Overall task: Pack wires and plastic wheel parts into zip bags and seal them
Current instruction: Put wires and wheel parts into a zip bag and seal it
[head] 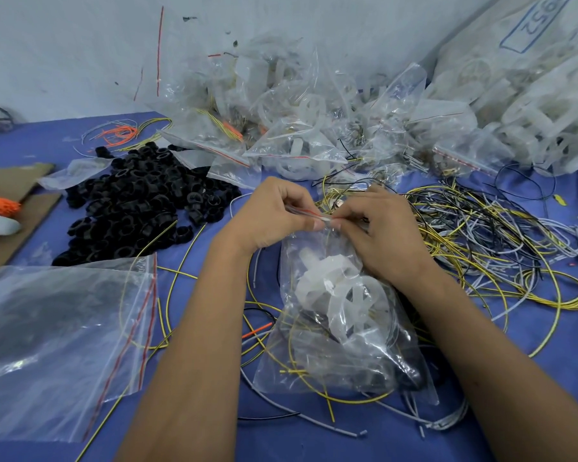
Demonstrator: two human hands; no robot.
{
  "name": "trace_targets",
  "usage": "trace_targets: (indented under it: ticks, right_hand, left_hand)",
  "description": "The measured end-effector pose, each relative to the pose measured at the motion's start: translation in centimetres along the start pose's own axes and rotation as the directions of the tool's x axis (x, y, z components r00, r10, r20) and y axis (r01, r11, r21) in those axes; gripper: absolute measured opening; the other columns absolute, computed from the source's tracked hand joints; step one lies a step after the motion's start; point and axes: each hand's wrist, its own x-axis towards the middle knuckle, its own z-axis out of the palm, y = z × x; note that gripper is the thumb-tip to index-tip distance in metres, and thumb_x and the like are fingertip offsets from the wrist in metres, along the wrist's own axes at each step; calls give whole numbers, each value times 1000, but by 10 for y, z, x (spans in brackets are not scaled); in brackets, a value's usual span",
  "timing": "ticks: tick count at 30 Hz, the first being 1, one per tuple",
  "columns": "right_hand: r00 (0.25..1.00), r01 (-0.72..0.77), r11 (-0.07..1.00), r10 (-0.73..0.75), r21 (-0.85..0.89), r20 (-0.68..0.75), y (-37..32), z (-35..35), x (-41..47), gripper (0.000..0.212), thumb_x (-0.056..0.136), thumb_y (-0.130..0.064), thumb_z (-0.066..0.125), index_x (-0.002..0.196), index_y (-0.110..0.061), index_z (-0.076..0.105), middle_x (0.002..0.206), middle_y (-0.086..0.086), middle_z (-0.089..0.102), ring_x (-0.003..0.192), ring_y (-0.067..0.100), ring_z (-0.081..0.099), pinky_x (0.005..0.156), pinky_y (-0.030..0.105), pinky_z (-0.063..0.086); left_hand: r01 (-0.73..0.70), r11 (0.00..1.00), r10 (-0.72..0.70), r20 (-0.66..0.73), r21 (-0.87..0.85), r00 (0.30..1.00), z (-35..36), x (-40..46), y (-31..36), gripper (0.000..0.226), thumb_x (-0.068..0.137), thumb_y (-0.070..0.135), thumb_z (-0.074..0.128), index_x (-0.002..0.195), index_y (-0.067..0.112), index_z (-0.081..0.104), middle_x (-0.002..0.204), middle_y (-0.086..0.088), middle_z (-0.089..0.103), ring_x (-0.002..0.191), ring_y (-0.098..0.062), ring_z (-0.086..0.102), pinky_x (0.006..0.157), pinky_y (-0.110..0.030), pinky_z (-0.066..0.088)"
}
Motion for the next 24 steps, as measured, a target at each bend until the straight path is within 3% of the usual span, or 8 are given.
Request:
trace_targets:
  ticks: [4,7,10,13,18,21,24]
  right_hand:
    - [1000,3,1000,-3,9,-21,-2,0,1,8,85,-18,79,89,-14,73,83,-8,70,81,16,53,77,34,42]
    - [998,-2,1000,1,-6,-56,-2,0,1,4,85,-14,80,86,-14,76,81,-5,66,82,24,53,75,32,38]
    - [998,-25,1000,26,9,-59,-2,0,1,3,85,-14,80,87,-16,79,81,-3,66,83,23,51,75,31,38]
    - [998,-38,999,39,27,-56,-3,-3,1,3,85,-17,80,88,-18,80,78,-9,64,80,17,51,73,25,37]
    - [991,-114,986,122,123,-58,-8,-4,0,5,84,-14,81,89,-16,80,77,-8,67,78,11,59,74,13,39]
    - [988,-142,972,152,190,-40,-10,-5,0,10,84,-9,79,91,-16,78,79,-10,68,79,6,60,75,13,42]
    - [989,-143,958,151,249,-12,-13,-7,-1,28,83,-3,78,108,-14,72,86,-7,71,83,5,64,81,14,46]
  left_hand:
    - [-15,1000,15,-3,-23,1000,3,0,3,17,74,0,87,75,10,75,73,-4,74,72,-8,65,71,-24,53]
    - [3,998,-2,5,-58,1000,1,-3,2,14,76,1,87,82,7,76,73,0,74,71,-6,64,69,-21,51]
    - [27,997,-27,-2,-75,1000,-1,-4,1,11,80,-2,83,84,5,76,78,-18,70,71,-15,57,66,-25,47]
    - [42,991,-44,-11,-124,999,-2,-4,3,10,80,-2,83,86,-1,75,88,-40,65,77,-26,54,74,-39,43]
    - [47,980,-51,-16,-193,999,-2,-5,5,25,72,10,85,82,-6,70,90,-49,59,80,-31,50,76,-46,38]
    - [64,976,-66,-3,-207,998,-2,-4,4,16,79,-4,82,78,-9,67,78,-36,59,78,-30,46,74,-43,36]
    - [56,983,-54,15,-175,998,0,-3,4,15,82,-8,77,80,-14,64,73,-20,53,73,-25,42,63,-30,35]
